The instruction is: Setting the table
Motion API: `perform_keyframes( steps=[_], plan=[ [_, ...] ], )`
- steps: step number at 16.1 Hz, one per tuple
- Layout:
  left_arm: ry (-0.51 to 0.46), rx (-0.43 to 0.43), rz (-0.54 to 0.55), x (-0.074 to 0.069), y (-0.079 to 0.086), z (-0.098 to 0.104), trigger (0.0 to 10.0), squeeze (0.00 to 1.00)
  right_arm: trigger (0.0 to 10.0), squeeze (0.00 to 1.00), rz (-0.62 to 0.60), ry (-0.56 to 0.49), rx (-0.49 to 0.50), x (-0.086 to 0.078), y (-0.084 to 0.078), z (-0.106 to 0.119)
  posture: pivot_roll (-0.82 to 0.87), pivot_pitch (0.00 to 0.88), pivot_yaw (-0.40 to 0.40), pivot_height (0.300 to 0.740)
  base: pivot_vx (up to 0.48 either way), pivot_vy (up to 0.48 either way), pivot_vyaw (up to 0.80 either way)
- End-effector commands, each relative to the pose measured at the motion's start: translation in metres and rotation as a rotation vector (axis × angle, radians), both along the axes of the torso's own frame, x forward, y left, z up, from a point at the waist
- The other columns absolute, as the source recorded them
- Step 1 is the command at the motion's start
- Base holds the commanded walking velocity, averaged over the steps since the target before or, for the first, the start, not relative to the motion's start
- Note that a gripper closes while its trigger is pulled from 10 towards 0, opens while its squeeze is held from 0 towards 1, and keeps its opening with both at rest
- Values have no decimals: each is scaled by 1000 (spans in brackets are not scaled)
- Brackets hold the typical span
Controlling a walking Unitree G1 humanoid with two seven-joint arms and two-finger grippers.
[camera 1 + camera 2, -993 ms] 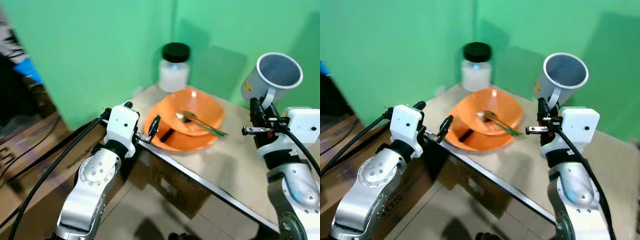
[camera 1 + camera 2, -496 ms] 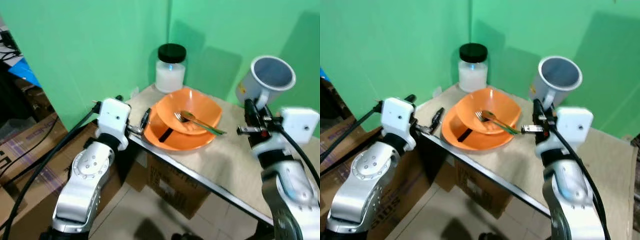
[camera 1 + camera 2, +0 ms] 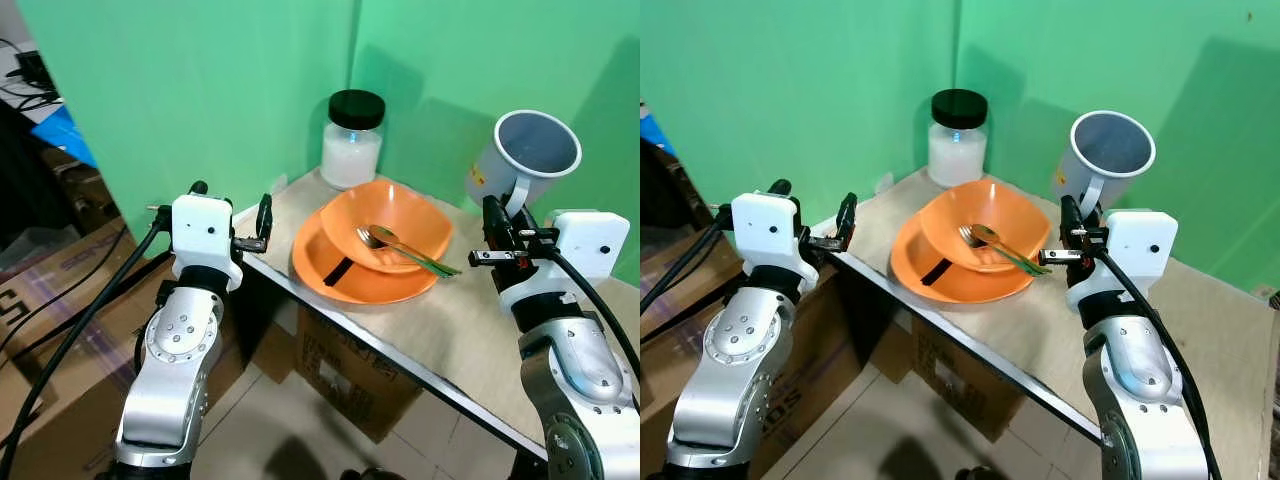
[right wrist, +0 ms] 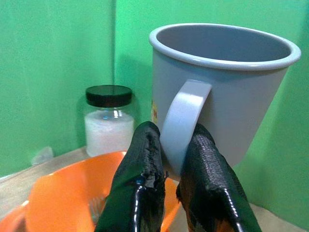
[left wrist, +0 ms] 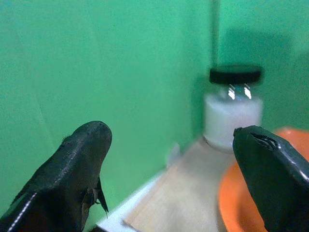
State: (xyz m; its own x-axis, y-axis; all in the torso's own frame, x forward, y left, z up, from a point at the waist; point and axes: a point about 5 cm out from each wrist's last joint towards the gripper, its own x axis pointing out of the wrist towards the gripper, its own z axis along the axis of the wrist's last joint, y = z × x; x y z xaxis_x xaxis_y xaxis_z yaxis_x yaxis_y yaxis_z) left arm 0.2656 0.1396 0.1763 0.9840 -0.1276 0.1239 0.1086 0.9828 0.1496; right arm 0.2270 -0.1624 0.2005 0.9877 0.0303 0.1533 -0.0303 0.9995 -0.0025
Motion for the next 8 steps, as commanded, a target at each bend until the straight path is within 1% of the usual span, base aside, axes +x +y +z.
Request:
perform_keyframes(
  steps=[1,3,4,7,8],
  plan=[
    [30,-1,-75,-1,-4,-1,10000,0,10000,0,0,14,-2,0,-1,-1,44,0,-40,740,0,0,-800],
    [27,4,-78,-1,-2,-1,10000,0,10000,0,1,18,-2,-1,-1,-2,42,0,-37,740,0,0,-800],
    [17,-6,-71,-1,-1,-1,10000,0,10000,0,2,21,-3,-1,-1,-3,42,0,-37,740,0,0,-800],
    [25,0,-96,-2,-4,0,10000,0,10000,0,13,28,-6,-1,0,-3,43,0,-42,740,0,0,0],
    [25,2,-97,-2,-4,-1,10000,0,10000,0,14,28,-6,-1,0,-4,43,0,-43,740,0,0,-800]
  ],
)
